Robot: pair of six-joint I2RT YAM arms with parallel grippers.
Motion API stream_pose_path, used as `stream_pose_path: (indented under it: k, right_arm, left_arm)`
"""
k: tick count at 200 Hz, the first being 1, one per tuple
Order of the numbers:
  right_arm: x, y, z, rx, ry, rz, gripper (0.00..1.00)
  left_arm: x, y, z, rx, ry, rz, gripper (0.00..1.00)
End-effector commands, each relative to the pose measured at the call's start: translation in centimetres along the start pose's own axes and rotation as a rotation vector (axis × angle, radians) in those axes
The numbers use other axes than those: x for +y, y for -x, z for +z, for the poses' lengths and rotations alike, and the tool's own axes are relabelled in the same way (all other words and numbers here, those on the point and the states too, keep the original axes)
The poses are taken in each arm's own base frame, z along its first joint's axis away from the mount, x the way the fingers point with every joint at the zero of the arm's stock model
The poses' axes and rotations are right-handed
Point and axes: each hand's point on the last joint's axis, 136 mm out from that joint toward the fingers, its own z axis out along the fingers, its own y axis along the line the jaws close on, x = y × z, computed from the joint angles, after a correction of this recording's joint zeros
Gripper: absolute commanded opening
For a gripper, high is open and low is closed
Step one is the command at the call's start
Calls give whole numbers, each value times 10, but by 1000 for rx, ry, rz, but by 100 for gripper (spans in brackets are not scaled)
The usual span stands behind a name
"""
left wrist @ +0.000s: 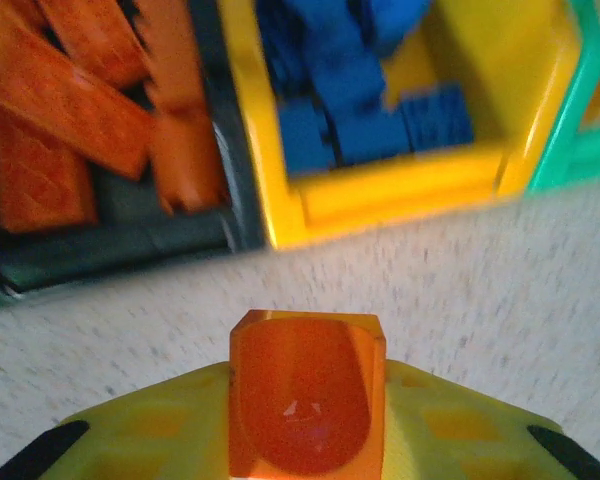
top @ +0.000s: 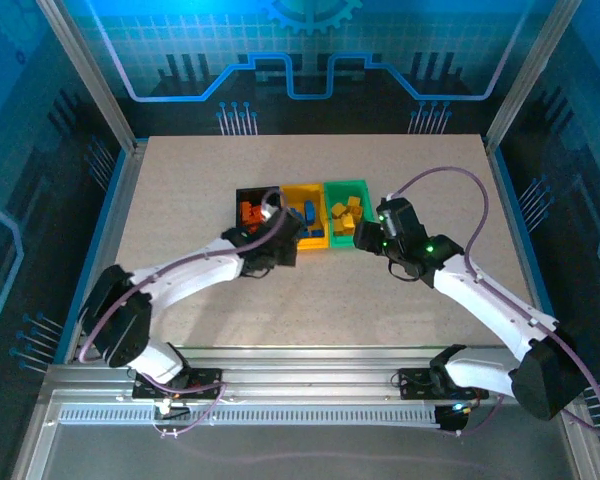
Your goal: Sort the legos into containers by color
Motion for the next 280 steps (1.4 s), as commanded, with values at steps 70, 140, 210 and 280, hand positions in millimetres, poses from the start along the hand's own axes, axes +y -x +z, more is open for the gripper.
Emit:
stream_pose_path:
  k: [70,140,210,280]
  right_arm:
    - [-7,0,-7,-10,-2,34,65]
    - [-15,14,-23,-70,-23,18,74]
    - [-39,35,-38,-315,-67,51,100]
    - [-67,32,-23,-231,-171,106,100]
  left_arm:
    - [61,68,65,27,143,-190,44]
    - [35,108,-20,-182,-49,-247,99]
    - [120,89,-96,-641,116,-166,99]
    - [257,47,-35,-571,449,-183,99]
